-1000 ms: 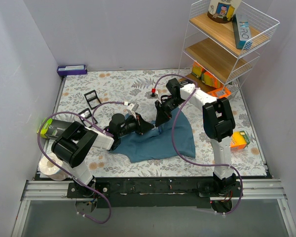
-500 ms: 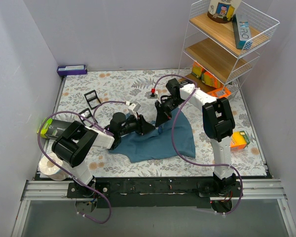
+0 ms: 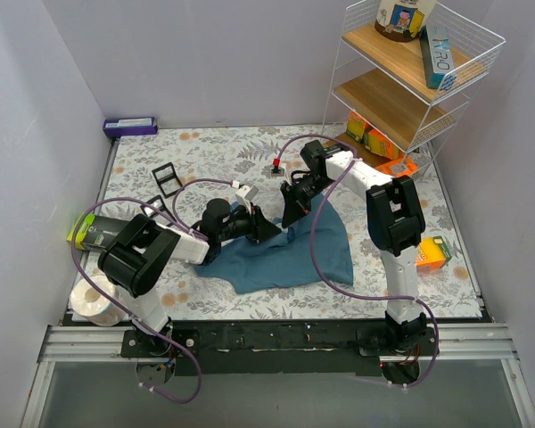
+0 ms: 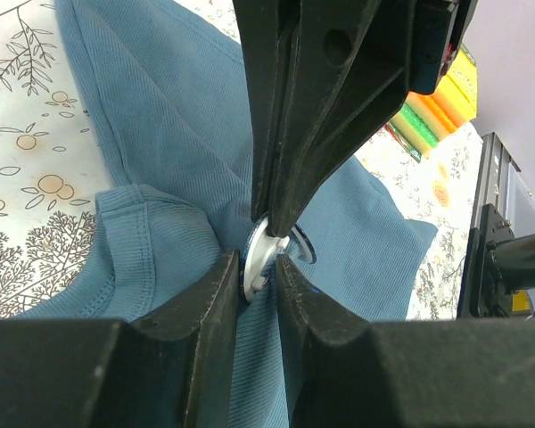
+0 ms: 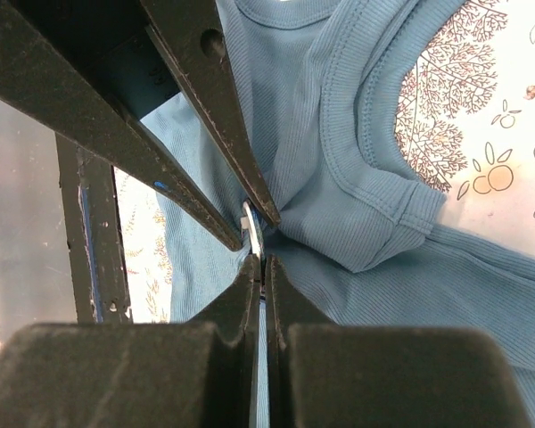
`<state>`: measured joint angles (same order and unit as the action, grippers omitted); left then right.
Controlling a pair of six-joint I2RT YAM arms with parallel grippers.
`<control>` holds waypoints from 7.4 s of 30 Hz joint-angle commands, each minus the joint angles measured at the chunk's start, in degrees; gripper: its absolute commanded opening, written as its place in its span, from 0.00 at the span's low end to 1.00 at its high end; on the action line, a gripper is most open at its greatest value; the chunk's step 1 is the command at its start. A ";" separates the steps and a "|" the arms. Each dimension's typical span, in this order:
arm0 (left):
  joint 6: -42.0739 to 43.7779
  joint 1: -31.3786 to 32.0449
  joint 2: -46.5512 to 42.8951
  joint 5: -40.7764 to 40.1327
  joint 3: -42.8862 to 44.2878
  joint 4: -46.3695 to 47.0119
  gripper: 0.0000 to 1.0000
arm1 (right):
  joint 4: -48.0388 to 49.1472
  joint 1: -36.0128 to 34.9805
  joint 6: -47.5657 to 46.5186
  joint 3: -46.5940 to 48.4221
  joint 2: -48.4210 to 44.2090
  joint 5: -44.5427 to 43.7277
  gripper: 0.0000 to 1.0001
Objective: Remove the brooch from the garment
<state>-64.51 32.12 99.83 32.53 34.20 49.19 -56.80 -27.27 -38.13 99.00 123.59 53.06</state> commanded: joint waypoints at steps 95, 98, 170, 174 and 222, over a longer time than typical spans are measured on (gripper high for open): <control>7.82 -5.31 0.11 7.01 13.09 -20.53 0.14 | 71.47 -11.41 29.14 -34.14 -25.51 -54.79 0.01; 9.05 -5.31 -2.00 6.93 11.60 -22.82 0.00 | 70.34 -11.32 31.61 -31.95 -24.54 -55.08 0.01; 40.87 -10.23 -6.49 24.95 46.14 -65.80 0.33 | 29.72 1.95 20.99 -6.10 -22.61 5.65 0.01; 41.13 -10.23 -6.67 24.86 46.14 -66.06 0.33 | 30.34 1.95 22.04 -6.10 -22.43 5.83 0.01; 52.12 -8.74 -4.91 24.86 48.42 -74.77 0.30 | 31.66 2.04 24.33 -6.98 -22.34 5.48 0.01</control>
<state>-13.43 23.07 95.26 57.10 81.06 -25.28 -26.83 -25.15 -14.70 92.03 103.46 58.00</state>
